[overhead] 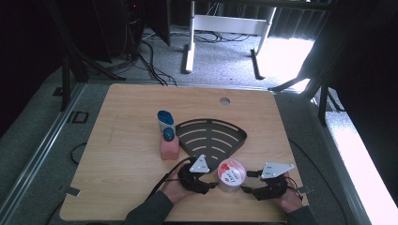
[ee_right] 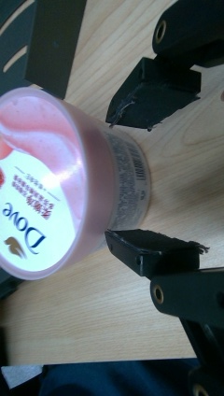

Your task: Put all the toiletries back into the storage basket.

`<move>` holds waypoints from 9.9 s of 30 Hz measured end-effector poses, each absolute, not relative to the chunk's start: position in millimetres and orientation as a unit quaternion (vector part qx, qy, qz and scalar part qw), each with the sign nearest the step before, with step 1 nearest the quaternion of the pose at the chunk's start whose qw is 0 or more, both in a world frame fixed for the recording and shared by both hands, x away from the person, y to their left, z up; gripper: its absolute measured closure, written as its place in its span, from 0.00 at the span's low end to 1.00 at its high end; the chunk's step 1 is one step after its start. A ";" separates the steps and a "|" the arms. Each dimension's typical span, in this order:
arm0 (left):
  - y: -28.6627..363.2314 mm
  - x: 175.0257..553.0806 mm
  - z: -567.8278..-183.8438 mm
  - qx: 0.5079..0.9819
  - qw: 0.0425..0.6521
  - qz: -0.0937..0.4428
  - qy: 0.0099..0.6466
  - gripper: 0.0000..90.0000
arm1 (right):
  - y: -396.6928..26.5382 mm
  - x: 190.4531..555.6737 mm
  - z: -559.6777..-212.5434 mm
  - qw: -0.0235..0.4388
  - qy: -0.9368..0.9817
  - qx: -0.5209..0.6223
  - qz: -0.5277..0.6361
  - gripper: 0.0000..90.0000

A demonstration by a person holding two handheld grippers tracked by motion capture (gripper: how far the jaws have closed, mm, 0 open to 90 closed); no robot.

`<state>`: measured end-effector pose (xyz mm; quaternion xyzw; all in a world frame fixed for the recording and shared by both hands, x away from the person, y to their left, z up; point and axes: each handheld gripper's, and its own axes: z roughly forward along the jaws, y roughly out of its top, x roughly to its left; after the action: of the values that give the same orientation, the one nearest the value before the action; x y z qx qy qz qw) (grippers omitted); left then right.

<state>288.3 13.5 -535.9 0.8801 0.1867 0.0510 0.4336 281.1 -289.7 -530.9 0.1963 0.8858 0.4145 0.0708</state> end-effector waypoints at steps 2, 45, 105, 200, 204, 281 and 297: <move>10.1 287.7 -536.4 0.882 0.432 0.054 0.181 0.47 | -288.8 281.5 -530.7 0.072 0.885 0.196 0.415 0.38; -4.6 284.0 -538.5 0.881 0.439 0.079 0.155 0.33 | -280.2 280.7 -530.6 0.083 0.889 0.182 0.412 0.31; -8.2 290.1 -505.4 0.880 0.435 0.104 0.158 0.33 | -281.0 288.8 -504.6 0.096 0.879 0.187 0.428 0.28; -6.8 370.6 -472.8 0.863 0.433 0.181 0.190 0.33 | -263.8 396.1 -467.2 0.100 0.889 0.184 0.407 0.25; -8.7 373.9 -475.7 0.860 0.434 0.182 0.198 0.33 | -264.6 400.0 -469.7 0.098 0.887 0.188 0.409 0.25; -38.7 410.6 -524.6 0.875 0.386 0.140 0.257 0.36 | -270.1 430.0 -511.5 0.101 0.906 0.241 0.334 0.29; -40.2 410.8 -525.2 0.882 0.378 0.136 0.248 0.38 | -276.1 424.4 -511.9 0.110 0.903 0.239 0.340 0.33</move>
<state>410.8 -40.2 -525.2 0.8815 0.2484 0.1360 0.3778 424.4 -276.1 -511.9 0.2394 0.9027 0.3402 0.1103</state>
